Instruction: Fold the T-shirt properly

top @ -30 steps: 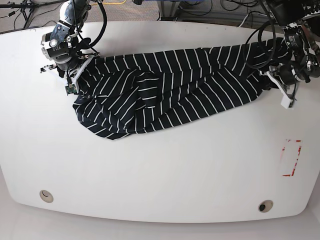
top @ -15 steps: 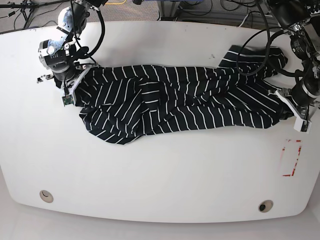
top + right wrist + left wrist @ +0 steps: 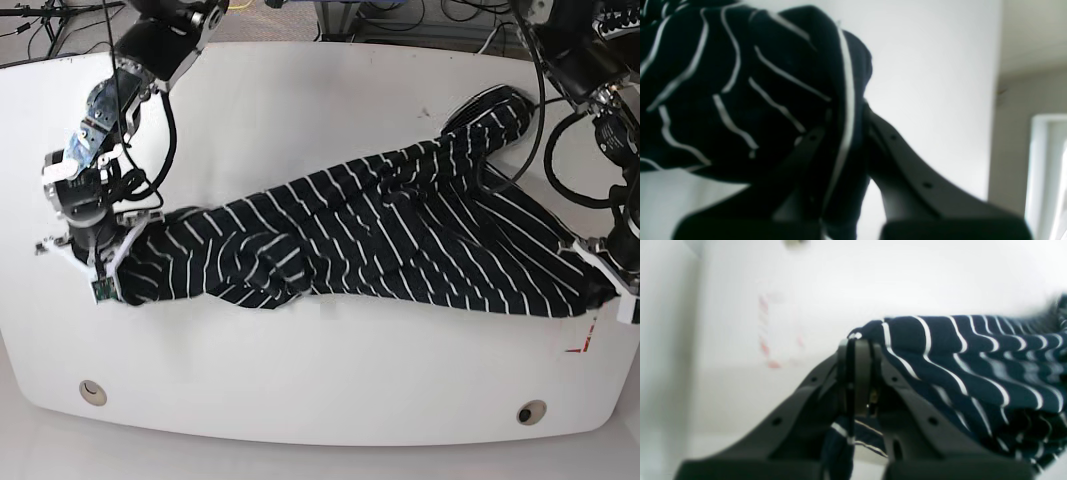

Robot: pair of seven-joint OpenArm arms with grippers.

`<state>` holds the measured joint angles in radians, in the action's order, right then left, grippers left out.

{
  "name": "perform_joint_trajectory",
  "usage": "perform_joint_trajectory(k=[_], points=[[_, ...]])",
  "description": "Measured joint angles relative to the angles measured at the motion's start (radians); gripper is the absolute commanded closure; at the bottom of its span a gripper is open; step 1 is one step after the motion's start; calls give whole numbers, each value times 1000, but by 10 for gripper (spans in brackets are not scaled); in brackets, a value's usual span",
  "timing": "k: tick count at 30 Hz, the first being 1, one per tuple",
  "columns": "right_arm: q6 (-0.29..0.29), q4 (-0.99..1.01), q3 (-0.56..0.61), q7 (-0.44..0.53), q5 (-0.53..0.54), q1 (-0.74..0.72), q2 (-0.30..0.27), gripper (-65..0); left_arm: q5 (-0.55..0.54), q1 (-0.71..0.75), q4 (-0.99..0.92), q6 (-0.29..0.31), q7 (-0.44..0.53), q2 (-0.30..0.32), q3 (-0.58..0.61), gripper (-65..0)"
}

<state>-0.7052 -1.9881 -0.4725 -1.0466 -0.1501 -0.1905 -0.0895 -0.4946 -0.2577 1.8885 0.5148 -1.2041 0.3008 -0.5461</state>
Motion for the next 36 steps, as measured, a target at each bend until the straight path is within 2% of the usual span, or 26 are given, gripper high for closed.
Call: perform_joint_trajectory(k=[5, 14, 20, 25, 31, 36], points=[[-1, 14, 75, 15, 14, -131, -71, 0, 74, -135, -3, -8, 2, -3, 18, 0], [-1, 53, 150, 4, 16, -340, -142, 0, 129, -390, -93, -9, -16, 2, 48, 0], [2, 93, 163, 4, 23, -490, -187, 0, 150, -571, -150, -11, -30, 50, 46, 0], [-1, 155, 163, -58, 23, -641, -226, 0, 143, -703, -227, -10, -28, 99, 44, 0], [-1, 204, 163, -75, 45, -772, -270, 0, 134, -796, -329, -9, -28, 133, 44, 0], [-2, 211, 162, -82, 45, -777, -273, 0, 132, -792, -346, -10, -27, 132, 44, 0]])
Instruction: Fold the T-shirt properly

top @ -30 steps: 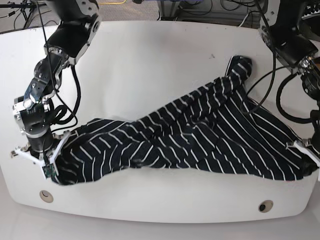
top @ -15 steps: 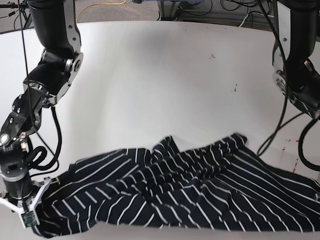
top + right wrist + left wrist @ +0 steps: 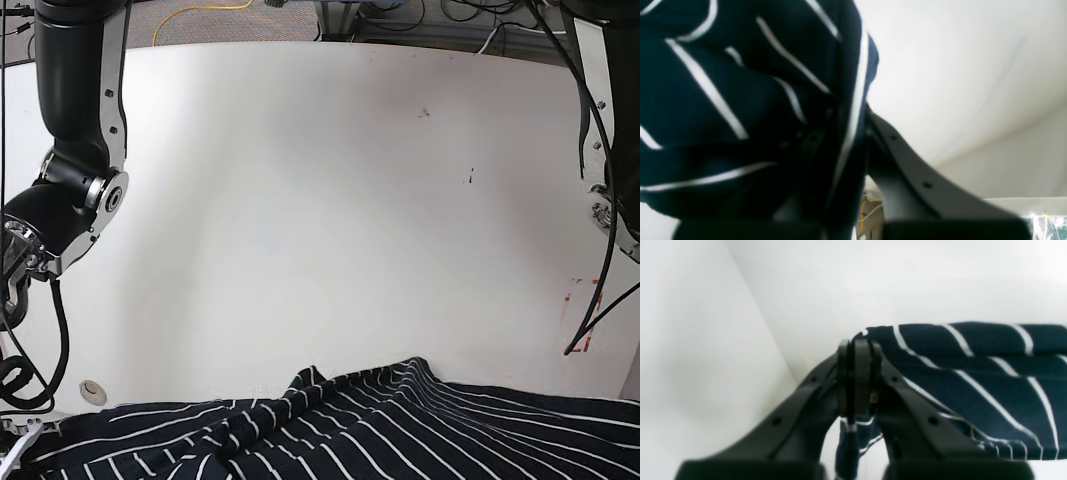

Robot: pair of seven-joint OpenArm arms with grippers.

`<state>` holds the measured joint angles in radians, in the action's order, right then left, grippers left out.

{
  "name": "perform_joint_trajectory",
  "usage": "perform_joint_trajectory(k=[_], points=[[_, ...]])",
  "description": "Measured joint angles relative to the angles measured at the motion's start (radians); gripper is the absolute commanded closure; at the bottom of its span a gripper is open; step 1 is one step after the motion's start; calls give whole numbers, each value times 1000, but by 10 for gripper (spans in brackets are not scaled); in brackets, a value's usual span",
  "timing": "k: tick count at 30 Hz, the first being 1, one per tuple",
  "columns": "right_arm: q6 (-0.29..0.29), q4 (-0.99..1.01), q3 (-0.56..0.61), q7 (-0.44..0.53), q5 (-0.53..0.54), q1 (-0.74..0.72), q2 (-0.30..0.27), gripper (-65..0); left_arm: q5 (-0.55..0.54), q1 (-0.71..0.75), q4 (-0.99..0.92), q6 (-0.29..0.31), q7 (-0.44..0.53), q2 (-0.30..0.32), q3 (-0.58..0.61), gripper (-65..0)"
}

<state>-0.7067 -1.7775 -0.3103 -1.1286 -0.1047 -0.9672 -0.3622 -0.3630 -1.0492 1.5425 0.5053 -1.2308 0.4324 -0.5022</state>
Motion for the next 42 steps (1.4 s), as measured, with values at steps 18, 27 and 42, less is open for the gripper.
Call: perform_joint_trajectory(k=[18, 27, 42], points=[[-1, -220, -29, -29, -8, 375, 52, 0, 3, 277, 87, 3, -2, -43, -54, 0], [-1, -237, -196, -37, -23, 688, 199, 0, -126, 560, 153, 6, -3, -47, -96, 0], [-1, -236, -267, 73, -29, 1007, 346, 0, -237, 939, 166, 2, 3, -43, -107, 0]])
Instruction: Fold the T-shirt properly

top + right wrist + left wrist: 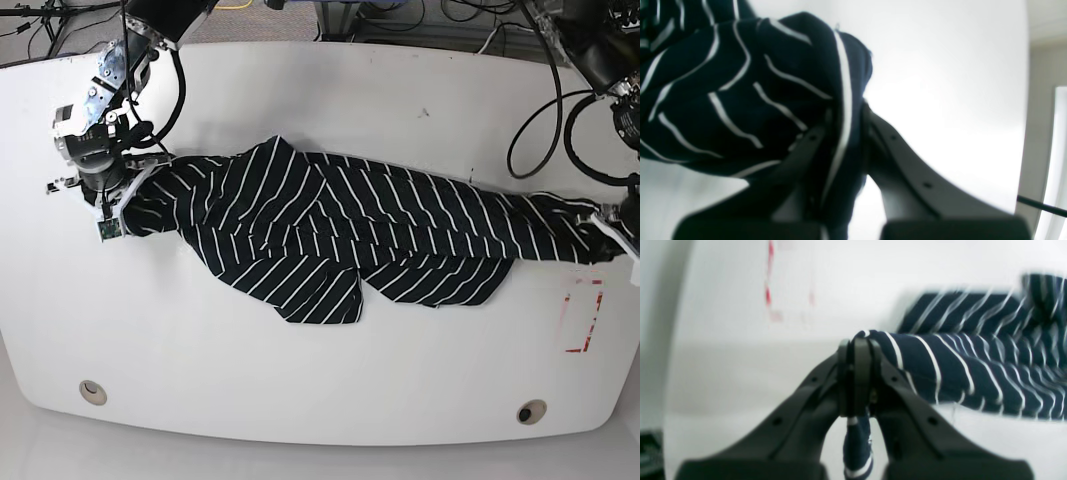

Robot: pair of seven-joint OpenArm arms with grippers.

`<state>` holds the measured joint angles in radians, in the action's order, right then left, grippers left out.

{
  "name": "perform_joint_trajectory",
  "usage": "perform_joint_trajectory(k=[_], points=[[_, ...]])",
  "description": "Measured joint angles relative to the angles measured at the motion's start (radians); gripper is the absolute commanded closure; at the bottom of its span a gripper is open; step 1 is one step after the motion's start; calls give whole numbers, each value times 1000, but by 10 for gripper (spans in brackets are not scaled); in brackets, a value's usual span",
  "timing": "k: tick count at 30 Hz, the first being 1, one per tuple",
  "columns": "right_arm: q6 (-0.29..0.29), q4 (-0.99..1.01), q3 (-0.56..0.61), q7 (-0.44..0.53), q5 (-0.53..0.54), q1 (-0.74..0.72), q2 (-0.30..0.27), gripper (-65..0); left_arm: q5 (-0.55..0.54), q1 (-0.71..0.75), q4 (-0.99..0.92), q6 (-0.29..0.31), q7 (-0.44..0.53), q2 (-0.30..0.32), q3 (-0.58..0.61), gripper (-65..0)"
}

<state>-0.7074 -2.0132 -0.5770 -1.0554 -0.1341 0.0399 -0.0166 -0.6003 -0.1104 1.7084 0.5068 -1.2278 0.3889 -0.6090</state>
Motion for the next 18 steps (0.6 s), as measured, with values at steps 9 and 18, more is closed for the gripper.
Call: perform_joint_trajectory(k=[9, 18], points=[[1, 0, -3, 4, -1, 86, 11, 0, 0, 160, 0, 2, 2, 0, 0, 0], [1, 0, -4, 5, -1, 123, 19, 0, 1, 260, -3, 1, 11, 2, 2, -15]])
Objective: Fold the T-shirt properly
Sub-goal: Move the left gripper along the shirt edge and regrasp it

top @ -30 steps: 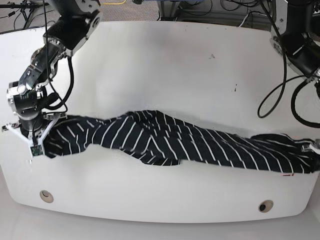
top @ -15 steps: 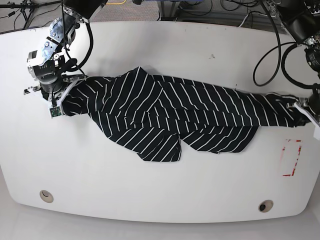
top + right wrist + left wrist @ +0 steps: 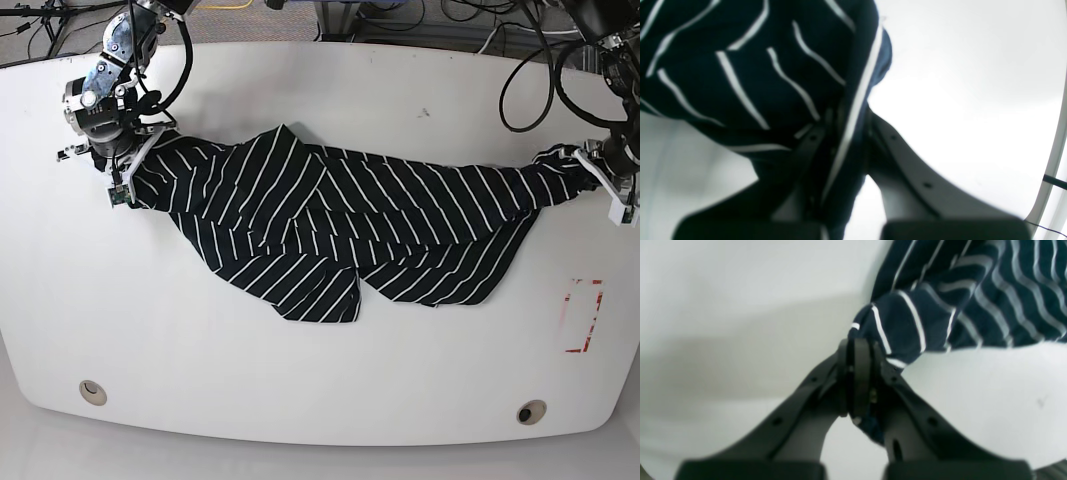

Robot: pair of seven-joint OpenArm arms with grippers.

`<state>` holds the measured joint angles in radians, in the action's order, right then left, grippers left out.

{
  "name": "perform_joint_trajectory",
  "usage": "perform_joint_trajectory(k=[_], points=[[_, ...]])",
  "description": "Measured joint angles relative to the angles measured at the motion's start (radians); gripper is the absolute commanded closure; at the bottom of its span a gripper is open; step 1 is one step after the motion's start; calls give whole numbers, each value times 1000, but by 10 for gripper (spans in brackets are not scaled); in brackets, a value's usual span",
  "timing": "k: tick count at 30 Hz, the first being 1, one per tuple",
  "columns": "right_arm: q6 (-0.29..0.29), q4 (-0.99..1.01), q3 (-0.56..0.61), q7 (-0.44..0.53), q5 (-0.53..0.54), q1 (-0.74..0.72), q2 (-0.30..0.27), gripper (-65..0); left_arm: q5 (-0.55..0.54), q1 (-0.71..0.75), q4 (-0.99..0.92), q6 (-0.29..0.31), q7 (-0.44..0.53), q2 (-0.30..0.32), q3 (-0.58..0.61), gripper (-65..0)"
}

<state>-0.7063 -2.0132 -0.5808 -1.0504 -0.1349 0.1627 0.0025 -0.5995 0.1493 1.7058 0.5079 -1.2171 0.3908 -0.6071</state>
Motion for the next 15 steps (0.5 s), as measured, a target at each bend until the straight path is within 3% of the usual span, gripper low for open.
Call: perform_joint_trajectory(k=[3, 11, 15], points=[[0, 0, 0, 0, 0, 2, 0, 0, 0, 25, 0, 1, 1, 0, 2, -81], [0, 0, 5, 0, 0, -4, 5, 0, 3, 48, 0, -2, -1, 4, 50, -408], [0, 0, 7, 0, 0, -6, 24, 0, -15, 34, 1, 1, -5, -5, 98, -439]])
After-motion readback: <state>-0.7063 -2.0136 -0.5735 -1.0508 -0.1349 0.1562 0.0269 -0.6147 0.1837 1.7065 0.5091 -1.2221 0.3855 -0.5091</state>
